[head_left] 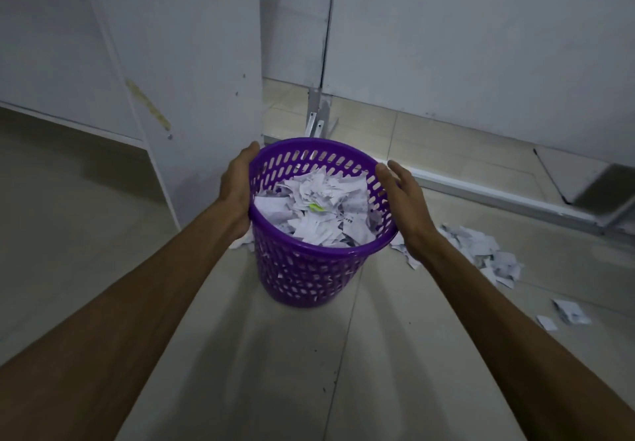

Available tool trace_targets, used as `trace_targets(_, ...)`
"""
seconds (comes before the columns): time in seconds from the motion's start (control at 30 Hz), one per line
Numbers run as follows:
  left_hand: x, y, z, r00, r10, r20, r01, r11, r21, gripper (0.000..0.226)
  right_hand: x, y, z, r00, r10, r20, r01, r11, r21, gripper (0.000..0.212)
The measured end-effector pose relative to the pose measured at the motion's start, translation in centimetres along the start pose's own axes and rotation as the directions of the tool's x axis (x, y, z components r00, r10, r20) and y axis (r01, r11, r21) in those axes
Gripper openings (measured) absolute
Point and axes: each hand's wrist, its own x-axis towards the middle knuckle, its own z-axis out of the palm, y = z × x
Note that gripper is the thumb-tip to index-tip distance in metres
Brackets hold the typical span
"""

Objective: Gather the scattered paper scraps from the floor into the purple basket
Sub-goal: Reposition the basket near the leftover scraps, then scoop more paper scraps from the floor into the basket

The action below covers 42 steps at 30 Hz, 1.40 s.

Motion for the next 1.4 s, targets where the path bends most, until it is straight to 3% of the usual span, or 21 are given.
trace_targets(0.27,4.6,-2.8,8.0,1.0,-0.007,0.024,0.009,0.995,-0.101,0.042,6.1,1.6,-5.7,0.992,0.044,-0.12,-0.042,0.999,0.023,0.059)
trace_targets(0.4,7.7,-4.9,9.3,0.997,-0.06,-0.039,0.056,0.992,-0.111,0.05,8.3,3.9,-5.6,0.99,0.072,-0.121,-0.068,0.997,0.035,0.061)
trace_targets(0.57,11.1,-6.5,9.1,0.995,-0.057,-0.083,0.049,0.994,-0.096,0.045,10.4,6.2,-4.8,0.99,0.076,-0.12,-0.07,0.996,0.055,0.058)
trace_targets(0.8,12.6,-7.2,9.4,0.988,0.041,-0.152,-0.02,0.99,0.137,0.04,11.1,7.5,-5.2,0.997,0.027,-0.077,-0.031,0.998,-0.051,0.055)
trace_targets(0.87,12.4,-6.8,9.9,0.973,0.15,-0.178,-0.088,0.945,0.315,0.046,10.9,7.3,-5.4,0.997,0.034,-0.07,-0.039,0.996,-0.076,0.057)
trace_targets(0.93,11.8,-6.0,10.9,0.933,0.312,-0.18,-0.176,0.832,0.527,0.059,10.7,7.0,-5.7,0.997,0.05,-0.06,-0.056,0.994,-0.099,0.059)
trace_targets(1.0,11.1,-4.5,12.5,0.898,0.428,-0.101,-0.299,0.763,0.573,0.061,10.7,6.3,-6.4,0.995,0.088,-0.038,-0.091,0.991,-0.099,0.06)
trace_targets(1.17,8.7,-2.6,18.7,0.862,0.461,0.211,-0.502,0.718,0.483,0.051,11.3,6.3,-9.9,0.991,0.131,-0.01,-0.131,0.985,-0.115,0.06)
trace_targets(1.3,6.5,-4.7,24.1,0.819,0.384,0.426,-0.562,0.689,0.458,0.053,12.5,7.7,-14.2,0.99,0.141,-0.022,-0.143,0.984,-0.103,0.063)
trace_targets(1.4,6.0,-6.8,27.5,0.808,0.334,0.485,-0.566,0.669,0.482,0.054,13.6,9.0,-16.9,0.985,0.17,-0.031,-0.173,0.98,-0.101,0.064)
